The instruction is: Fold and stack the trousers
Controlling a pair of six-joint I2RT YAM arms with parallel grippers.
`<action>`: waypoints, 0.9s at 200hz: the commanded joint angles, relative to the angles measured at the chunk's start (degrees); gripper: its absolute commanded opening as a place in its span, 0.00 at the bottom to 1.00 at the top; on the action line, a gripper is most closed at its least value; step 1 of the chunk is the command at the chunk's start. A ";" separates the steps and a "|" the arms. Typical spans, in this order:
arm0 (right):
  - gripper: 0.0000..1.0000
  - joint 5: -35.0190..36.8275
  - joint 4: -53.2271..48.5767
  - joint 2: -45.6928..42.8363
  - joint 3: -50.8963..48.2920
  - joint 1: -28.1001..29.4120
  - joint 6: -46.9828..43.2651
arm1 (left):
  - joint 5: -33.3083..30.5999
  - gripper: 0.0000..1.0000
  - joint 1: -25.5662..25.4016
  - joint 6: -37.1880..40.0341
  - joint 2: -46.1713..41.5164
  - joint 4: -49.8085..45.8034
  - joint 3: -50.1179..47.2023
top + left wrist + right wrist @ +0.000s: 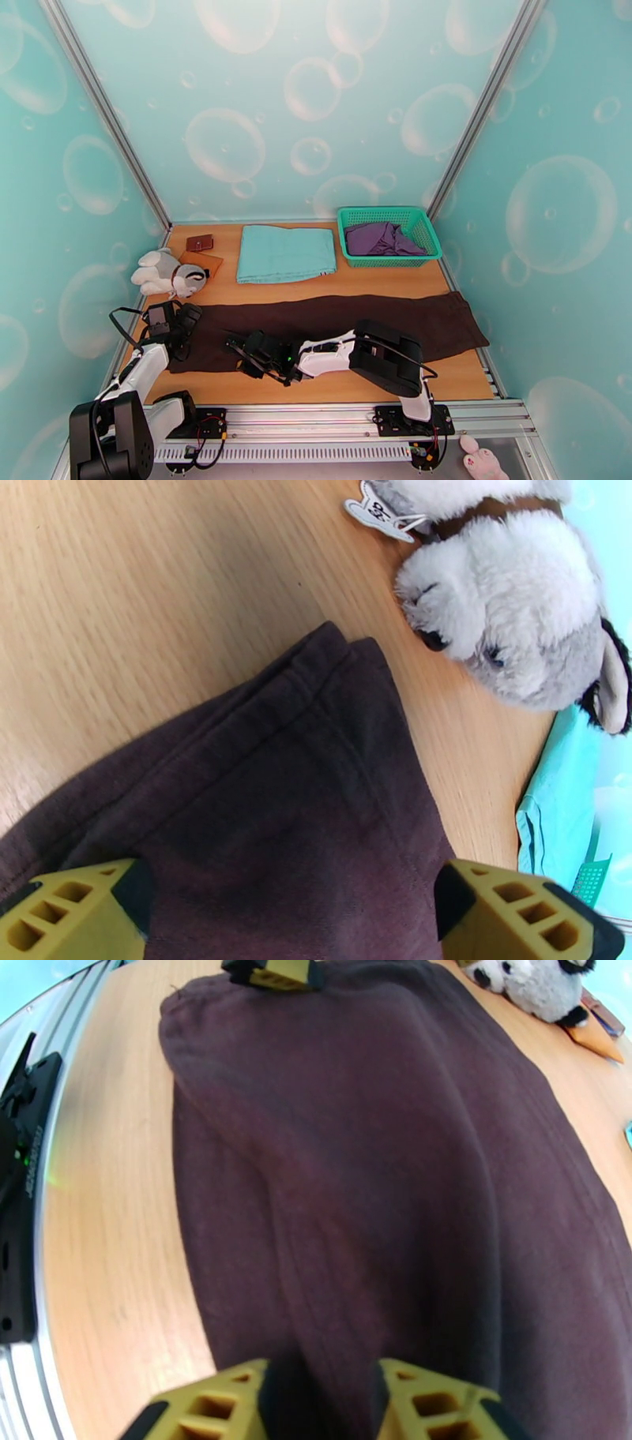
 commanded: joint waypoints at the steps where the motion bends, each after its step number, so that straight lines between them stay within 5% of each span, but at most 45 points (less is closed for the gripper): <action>1: 0.38 2.26 -0.95 1.18 1.69 -0.08 -1.40 | -0.83 0.99 0.61 -0.18 0.94 -0.53 -1.31; 104: 0.06 1.34 -0.44 -0.25 0.32 -0.26 -1.82 | -0.62 0.99 0.67 -0.08 1.03 -0.14 -1.42; 120: 0.09 0.91 0.37 -1.14 -0.55 -0.27 -2.02 | -0.45 0.99 0.67 0.00 0.94 -0.05 -1.40; 144: 0.28 -0.90 0.91 -1.87 -1.47 -0.21 -2.43 | -0.10 0.99 0.62 0.04 0.87 0.13 -1.55; 180: 0.29 -0.82 -0.68 -0.59 -0.20 -0.19 -2.37 | 0.25 0.99 0.59 0.17 0.96 0.40 -1.73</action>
